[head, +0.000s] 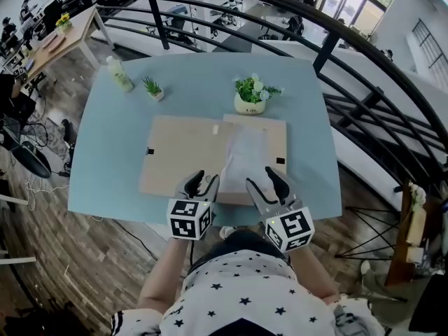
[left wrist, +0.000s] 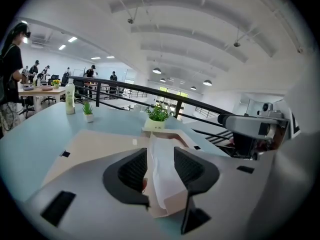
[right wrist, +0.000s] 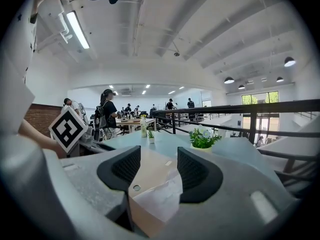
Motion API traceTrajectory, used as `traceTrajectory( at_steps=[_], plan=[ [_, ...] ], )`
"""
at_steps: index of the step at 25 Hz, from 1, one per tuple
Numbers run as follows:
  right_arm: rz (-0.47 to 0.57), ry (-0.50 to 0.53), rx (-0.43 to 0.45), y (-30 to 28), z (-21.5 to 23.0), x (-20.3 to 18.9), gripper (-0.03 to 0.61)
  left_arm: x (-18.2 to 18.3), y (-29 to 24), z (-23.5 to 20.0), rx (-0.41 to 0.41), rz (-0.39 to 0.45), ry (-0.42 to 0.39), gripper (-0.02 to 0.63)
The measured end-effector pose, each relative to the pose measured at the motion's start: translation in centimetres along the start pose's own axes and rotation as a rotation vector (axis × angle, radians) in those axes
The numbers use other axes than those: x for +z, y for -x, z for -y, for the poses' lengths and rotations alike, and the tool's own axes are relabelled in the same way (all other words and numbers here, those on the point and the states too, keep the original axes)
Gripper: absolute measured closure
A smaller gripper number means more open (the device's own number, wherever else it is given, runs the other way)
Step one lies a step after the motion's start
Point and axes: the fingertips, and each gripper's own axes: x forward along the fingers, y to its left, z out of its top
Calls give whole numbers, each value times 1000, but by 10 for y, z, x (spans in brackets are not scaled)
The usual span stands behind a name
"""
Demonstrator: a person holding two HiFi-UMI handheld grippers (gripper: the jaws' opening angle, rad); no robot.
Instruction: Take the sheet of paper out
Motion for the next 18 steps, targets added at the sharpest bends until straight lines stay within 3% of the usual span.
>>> traceTrajectory(
  at_steps=[18],
  plan=[
    [-42,-34,-14,-45,56,-4,364,-22,-106,-12,-81,-247,-69,446]
  ],
)
